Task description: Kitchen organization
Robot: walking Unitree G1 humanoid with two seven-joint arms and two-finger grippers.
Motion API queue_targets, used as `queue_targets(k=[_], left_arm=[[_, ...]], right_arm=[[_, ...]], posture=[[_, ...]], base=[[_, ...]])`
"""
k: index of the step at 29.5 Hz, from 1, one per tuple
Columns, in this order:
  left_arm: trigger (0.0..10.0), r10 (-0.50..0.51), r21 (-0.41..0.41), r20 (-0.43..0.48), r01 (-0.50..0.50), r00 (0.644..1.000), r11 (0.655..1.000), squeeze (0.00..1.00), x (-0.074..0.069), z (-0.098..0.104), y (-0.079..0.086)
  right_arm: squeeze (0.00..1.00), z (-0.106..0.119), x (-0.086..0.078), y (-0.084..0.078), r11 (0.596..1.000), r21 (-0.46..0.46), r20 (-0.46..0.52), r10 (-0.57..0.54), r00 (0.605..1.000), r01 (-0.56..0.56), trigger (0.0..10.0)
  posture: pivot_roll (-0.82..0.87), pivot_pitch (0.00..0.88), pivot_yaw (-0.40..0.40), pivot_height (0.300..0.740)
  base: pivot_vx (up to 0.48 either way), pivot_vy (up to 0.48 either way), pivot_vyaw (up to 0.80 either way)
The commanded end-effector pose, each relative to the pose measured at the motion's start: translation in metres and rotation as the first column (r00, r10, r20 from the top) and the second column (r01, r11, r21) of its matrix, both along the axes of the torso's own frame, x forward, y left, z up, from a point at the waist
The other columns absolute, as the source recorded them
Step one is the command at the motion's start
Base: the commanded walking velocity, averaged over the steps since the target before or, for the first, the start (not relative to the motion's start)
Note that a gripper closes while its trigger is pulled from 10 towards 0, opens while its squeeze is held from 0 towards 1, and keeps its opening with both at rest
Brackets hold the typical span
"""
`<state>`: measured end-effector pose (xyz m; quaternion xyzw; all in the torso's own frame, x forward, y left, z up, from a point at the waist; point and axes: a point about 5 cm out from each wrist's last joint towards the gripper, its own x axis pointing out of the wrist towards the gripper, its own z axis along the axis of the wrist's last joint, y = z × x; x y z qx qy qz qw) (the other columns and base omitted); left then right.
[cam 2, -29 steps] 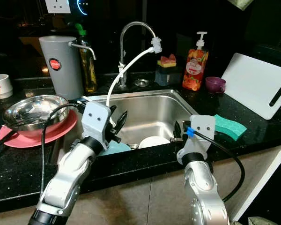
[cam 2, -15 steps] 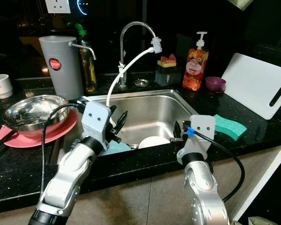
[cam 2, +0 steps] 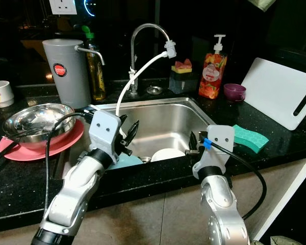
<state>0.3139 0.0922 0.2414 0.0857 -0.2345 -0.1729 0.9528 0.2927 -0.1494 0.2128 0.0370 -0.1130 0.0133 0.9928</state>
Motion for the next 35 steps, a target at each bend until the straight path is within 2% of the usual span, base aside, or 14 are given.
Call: queue_targets(k=[1,35], left_arm=[[10.0,-0.019,0.003,-0.009,0.019,1.000,1.000,0.00,0.0005,-0.0026,-0.0042],[10.0,-0.020,0.002,-0.011,0.020,1.000,1.000,0.00,-0.0002,-0.0031,-0.0047]], right_arm=[[0.00,0.0014,0.0006,-0.0011,1.000,0.001,0.000,-0.002,1.000,0.002,10.0],[0.00,0.0009,-0.0002,-0.0009,1.000,0.003,-0.004,-0.003,1.000,0.003,10.0]], posture=[[0.04,0.034,-0.064,0.740],[0.04,0.038,-0.067,0.740]], base=[[0.000,0.000,0.00],[0.000,0.000,0.00]])
